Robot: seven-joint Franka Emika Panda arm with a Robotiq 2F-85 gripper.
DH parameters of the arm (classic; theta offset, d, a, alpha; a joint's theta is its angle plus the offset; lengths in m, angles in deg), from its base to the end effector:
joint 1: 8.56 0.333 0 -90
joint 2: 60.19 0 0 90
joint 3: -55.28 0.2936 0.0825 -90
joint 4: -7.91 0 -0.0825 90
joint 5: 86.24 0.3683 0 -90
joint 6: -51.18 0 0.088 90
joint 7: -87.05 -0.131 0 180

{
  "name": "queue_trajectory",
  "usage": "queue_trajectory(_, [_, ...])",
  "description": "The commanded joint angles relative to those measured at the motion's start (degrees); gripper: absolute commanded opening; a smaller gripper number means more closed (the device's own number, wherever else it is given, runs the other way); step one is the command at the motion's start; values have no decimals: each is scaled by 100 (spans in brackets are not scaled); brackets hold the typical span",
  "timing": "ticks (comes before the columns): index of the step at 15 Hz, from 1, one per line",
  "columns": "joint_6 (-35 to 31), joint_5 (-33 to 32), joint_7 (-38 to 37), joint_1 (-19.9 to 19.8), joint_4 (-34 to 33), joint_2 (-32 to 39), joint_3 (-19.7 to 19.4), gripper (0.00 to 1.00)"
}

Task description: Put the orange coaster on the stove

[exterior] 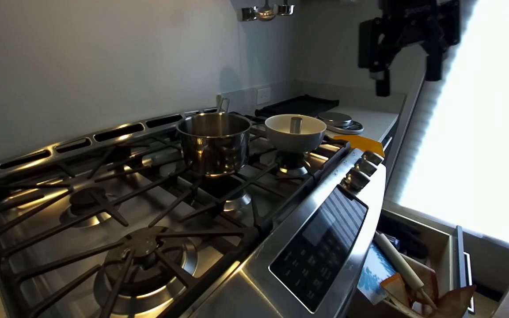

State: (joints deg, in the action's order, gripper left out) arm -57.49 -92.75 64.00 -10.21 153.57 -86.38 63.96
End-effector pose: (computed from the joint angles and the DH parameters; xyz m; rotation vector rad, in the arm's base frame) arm 0.3668 0.0316 0.3778 2.8967 -0.3706 -0.2132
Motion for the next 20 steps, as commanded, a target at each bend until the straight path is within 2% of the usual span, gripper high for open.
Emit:
queue_trajectory(1, [357,-513,-215,-583,524,-778,-494,100])
queue_trajectory(3, [33,-898,-283,-1001,639,-953,-771,100])
queue_trajectory(4, [66,-744,-315,-1110,508,-946,-923,100])
queue_trajectory(5, [208,-677,-122,-925,369,-706,-760,100])
queue_trajectory(8, [195,-675,-126,-1151,368,-846,-931,100])
queue_trajectory(9, [-58,-805,-170,-1141,424,-758,-868,100])
queue_trajectory(13, [-1503,-1333,80,-1663,-44,-6,-1374,100])
queue_trajectory(15, [-2075,-1196,309,-1746,-548,664,-1646,100])
queue_trajectory(17, [-2410,-808,551,-1657,-1092,1338,-1859,100])
queue_trajectory(20, [-2177,122,947,-1444,-1695,2051,-2053,100])
